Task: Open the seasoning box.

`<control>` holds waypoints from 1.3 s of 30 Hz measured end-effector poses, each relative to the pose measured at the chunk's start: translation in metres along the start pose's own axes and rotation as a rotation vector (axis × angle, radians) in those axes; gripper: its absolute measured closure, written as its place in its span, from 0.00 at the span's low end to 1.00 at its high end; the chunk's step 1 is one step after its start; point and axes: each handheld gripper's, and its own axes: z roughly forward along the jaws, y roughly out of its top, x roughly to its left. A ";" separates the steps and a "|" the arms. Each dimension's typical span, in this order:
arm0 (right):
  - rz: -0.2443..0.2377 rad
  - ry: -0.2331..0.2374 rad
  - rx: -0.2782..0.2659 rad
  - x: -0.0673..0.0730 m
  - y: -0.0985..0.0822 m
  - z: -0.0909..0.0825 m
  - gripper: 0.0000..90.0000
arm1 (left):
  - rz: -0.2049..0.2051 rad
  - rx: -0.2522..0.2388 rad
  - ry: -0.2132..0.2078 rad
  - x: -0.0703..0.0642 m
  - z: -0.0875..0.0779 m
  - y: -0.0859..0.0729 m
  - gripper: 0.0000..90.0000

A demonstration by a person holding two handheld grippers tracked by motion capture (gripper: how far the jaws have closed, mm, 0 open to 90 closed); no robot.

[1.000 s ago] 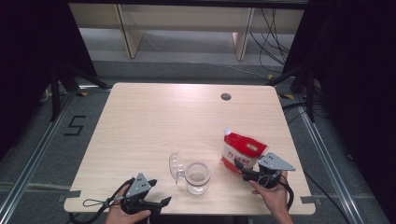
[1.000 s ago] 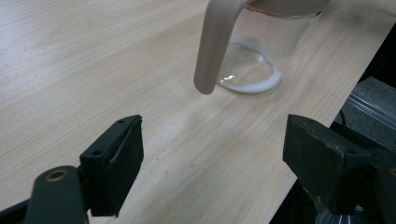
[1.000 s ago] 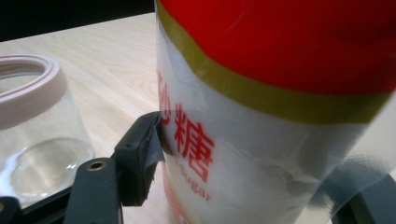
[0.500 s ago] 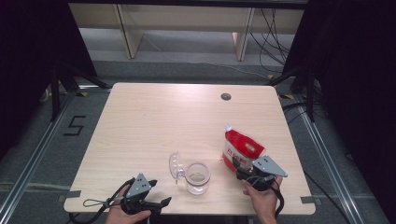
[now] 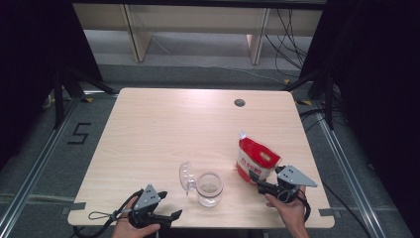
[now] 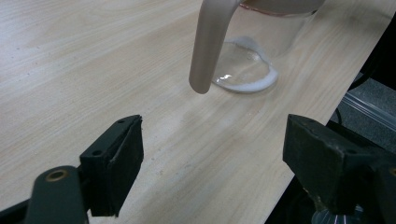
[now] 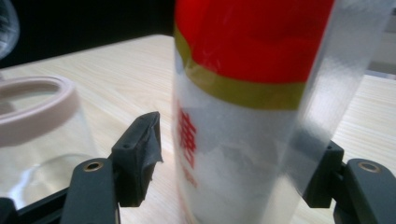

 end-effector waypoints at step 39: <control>-0.043 0.060 -0.057 -0.011 -0.009 0.024 0.24 | -0.002 -0.017 -0.015 0.001 0.000 0.001 0.22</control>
